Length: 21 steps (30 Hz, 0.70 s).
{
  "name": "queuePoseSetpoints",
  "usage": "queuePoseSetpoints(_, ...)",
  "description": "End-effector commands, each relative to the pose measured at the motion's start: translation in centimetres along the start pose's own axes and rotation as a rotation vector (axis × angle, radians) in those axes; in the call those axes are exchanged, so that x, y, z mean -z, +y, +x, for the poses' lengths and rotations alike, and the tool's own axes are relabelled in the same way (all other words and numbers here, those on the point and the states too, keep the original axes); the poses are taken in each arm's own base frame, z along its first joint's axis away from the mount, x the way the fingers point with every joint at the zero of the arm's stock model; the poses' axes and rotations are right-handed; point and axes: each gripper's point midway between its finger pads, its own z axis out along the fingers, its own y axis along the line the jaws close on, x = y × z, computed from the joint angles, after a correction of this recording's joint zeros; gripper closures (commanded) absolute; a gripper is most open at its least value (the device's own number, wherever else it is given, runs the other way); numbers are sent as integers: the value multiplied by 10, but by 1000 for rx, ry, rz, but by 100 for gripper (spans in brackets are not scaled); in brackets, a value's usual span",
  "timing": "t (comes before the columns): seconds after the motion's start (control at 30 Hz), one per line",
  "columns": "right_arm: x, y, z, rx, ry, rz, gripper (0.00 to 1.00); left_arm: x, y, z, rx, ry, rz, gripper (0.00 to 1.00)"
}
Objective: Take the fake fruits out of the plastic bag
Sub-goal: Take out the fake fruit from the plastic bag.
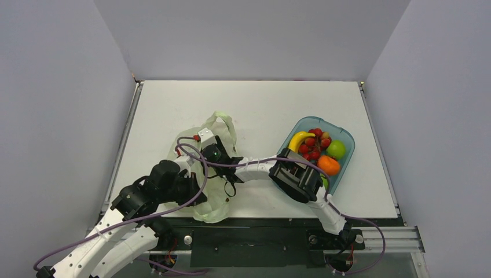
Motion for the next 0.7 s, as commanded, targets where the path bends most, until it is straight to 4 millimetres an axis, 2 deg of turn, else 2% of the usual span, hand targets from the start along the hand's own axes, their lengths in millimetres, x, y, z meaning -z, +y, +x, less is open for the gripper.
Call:
queuePoseSetpoints(0.0, 22, -3, -55, -53, -91, -18, 77, -1, -3, -10, 19, -55, 10, 100)
queuePoseSetpoints(0.03, 25, -4, -51, -51, -74, -24, 80, -2, 0, -12, 33, -65, -7, 100)
queuePoseSetpoints(0.07, 32, -6, -59, -70, -85, -30, 86, -2, 1, -12, 41, -69, -15, 100)
queuePoseSetpoints(0.1, 37, -6, -53, -71, -72, -42, 88, -2, 2, -15, 56, -80, -29, 100)
queuePoseSetpoints(0.27, 67, -12, -54, -138, -66, -77, 100, 1, 9, -30, 124, -162, -88, 100)
queuePoseSetpoints(0.4, 86, -8, -49, -181, -46, -138, 100, 4, 13, -42, 162, -230, -111, 100)
queuePoseSetpoints(0.43, 92, -8, -55, -205, -53, -151, 100, 5, 13, -44, 169, -244, -111, 100)
queuePoseSetpoints(0.47, 96, -5, -50, -209, -34, -175, 100, 5, 14, -46, 182, -258, -118, 100)
queuePoseSetpoints(0.5, 103, -5, -58, -229, -46, -194, 100, 5, 15, -47, 187, -267, -121, 100)
queuePoseSetpoints(0.53, 109, -1, -54, -228, -29, -226, 100, 6, 17, -51, 200, -285, -133, 100)
queuePoseSetpoints(0.57, 118, 0, -62, -240, -43, -248, 100, 7, 18, -52, 206, -297, -139, 100)
queuePoseSetpoints(0.6, 124, 3, -57, -239, -26, -280, 100, 8, 20, -57, 219, -322, -151, 100)
queuePoseSetpoints(0.63, 133, 4, -66, -249, -42, -302, 100, 8, 21, -59, 225, -335, -156, 100)
queuePoseSetpoints(0.67, 139, 5, -63, -246, -29, -323, 100, 9, 23, -64, 239, -360, -170, 100)
